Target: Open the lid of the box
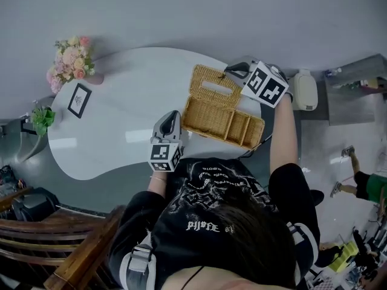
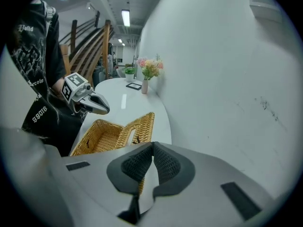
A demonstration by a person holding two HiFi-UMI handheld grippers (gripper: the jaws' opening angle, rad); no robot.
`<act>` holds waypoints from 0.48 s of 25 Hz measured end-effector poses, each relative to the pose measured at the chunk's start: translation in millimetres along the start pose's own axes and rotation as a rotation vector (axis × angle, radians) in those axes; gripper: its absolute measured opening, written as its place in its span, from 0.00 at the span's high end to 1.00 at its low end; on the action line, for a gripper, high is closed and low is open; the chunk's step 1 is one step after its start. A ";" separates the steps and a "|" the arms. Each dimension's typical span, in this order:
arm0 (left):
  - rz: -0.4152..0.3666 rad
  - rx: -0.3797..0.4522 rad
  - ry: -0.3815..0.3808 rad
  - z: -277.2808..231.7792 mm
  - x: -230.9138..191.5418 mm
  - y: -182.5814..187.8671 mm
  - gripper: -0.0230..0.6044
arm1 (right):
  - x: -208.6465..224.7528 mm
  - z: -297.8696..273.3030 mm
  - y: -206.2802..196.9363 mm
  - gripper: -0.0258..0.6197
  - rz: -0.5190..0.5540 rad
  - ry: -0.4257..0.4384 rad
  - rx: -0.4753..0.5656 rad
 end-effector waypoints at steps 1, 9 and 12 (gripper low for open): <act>0.006 -0.003 -0.001 -1.2 -0.7 -0.1 0.92 | 2.9 -2.5 -2.1 0.91 -0.007 0.002 0.001; 0.029 -0.018 0.004 -8.6 -2.4 0.1 0.92 | 21.6 -20.0 -19.5 0.91 -0.080 0.040 0.006; 0.023 -0.024 0.004 -12.3 -3.6 1.3 0.92 | 28.5 -28.6 -28.9 0.91 -0.110 0.051 0.010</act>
Point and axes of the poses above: the fingertips, and each gripper's own axes: z backward along the fingers, x to its right, y out of its top, the point moved 7 cm from there along z, backward along the fingers
